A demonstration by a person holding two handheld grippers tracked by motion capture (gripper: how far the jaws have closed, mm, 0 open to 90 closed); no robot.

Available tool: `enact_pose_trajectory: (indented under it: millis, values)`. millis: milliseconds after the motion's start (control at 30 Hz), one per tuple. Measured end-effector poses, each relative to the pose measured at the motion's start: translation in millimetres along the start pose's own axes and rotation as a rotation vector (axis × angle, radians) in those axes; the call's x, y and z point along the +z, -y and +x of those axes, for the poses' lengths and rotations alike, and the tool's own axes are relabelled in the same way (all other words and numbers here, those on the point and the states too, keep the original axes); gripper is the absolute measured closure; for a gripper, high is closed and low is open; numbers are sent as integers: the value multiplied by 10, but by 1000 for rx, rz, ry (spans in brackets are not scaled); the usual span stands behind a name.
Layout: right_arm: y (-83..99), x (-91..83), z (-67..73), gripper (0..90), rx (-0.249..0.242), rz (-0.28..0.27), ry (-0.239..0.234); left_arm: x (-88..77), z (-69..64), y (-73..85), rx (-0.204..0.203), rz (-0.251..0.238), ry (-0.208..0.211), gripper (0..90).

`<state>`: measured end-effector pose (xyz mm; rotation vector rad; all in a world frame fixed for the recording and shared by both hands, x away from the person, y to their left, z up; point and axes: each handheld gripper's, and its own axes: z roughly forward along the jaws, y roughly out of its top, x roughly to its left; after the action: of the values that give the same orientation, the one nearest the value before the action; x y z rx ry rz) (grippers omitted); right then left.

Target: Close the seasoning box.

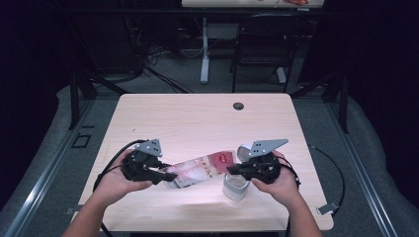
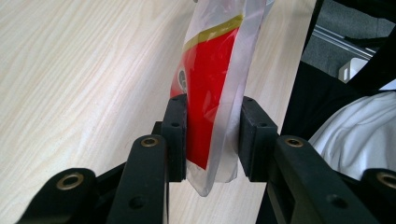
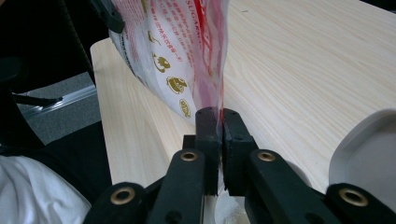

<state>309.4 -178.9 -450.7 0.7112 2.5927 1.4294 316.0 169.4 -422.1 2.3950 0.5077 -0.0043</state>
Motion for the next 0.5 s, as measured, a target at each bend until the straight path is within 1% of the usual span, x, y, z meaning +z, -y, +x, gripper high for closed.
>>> enact_pose_trajectory:
  millis: [100,300,500]
  values:
    - [1,2,1,869,2,0,0,-16,-4,-17,0,2,-1,680]
    - [-2,8,8,867,1,9,-1,-57,-10,-55,12,11,-8,683]
    - [0,8,1,858,3,10,3,-87,-15,-84,14,3,-5,689]
